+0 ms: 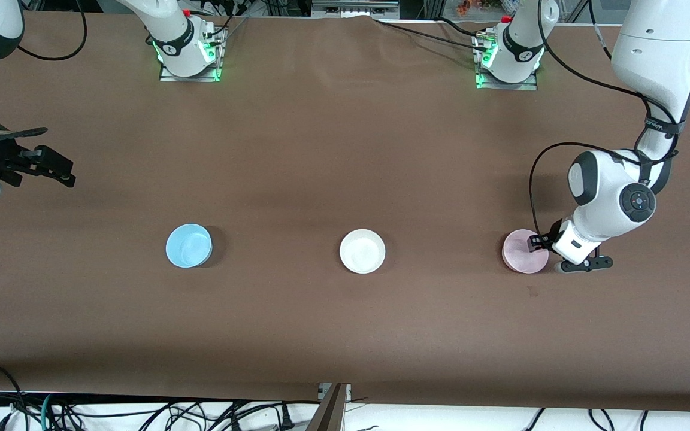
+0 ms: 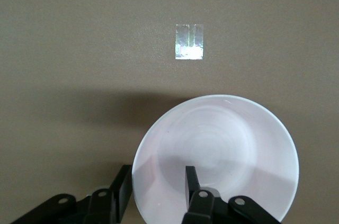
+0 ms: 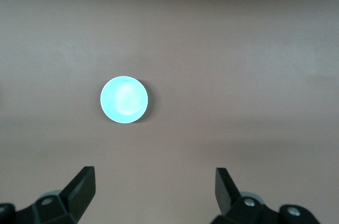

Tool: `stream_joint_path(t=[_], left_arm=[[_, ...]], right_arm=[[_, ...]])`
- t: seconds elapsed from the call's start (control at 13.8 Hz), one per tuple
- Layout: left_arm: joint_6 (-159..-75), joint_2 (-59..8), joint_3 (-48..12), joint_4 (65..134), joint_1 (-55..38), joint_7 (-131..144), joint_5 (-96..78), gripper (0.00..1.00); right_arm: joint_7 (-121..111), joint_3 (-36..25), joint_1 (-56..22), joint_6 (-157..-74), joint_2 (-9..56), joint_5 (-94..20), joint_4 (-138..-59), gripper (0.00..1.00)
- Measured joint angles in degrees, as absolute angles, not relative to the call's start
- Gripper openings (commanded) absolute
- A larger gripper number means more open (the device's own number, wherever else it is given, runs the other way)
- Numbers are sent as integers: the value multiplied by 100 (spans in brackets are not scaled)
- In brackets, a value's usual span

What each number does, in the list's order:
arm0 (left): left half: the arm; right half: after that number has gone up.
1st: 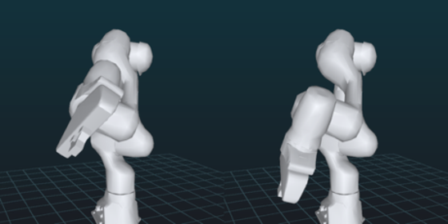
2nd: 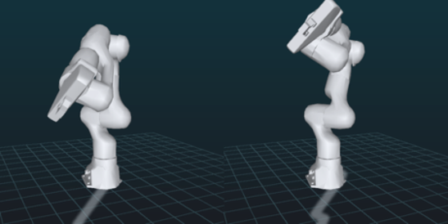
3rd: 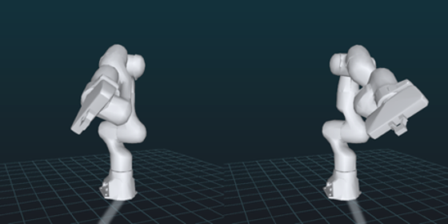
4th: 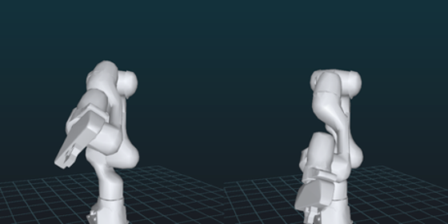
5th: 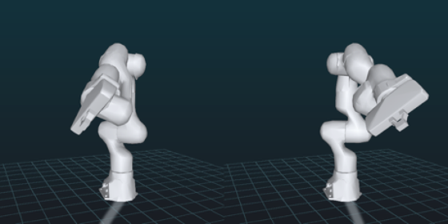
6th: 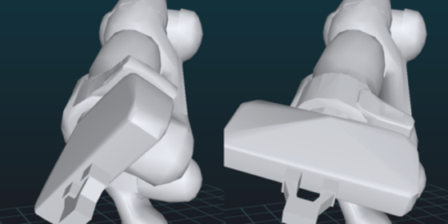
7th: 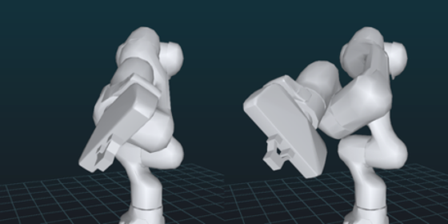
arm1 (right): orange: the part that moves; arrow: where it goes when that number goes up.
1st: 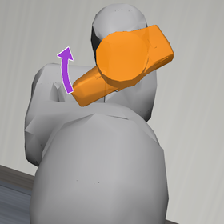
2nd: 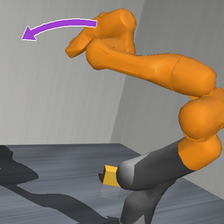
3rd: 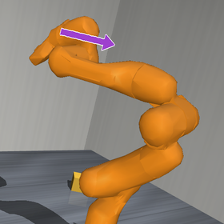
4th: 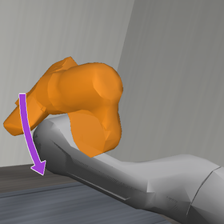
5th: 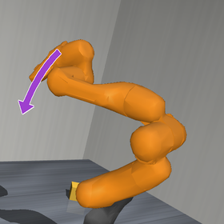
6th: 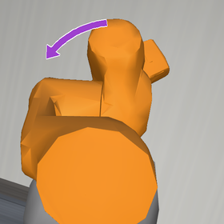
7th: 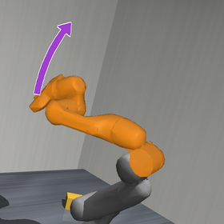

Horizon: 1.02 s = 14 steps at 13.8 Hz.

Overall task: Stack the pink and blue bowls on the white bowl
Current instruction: 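Lower the left gripper into the pink bowl and close on its rim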

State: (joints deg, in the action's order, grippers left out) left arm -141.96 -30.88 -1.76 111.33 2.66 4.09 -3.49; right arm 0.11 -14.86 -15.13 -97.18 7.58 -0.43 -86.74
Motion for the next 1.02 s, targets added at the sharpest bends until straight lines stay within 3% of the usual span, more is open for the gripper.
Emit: stream_joint_path(t=[1.02], left_arm=[[-14178, -3119, -161, 10922, 279, 350, -349, 35]], right_arm=[[-2, -1486, -1512, -9587, 764, -43, -8674, 100]])
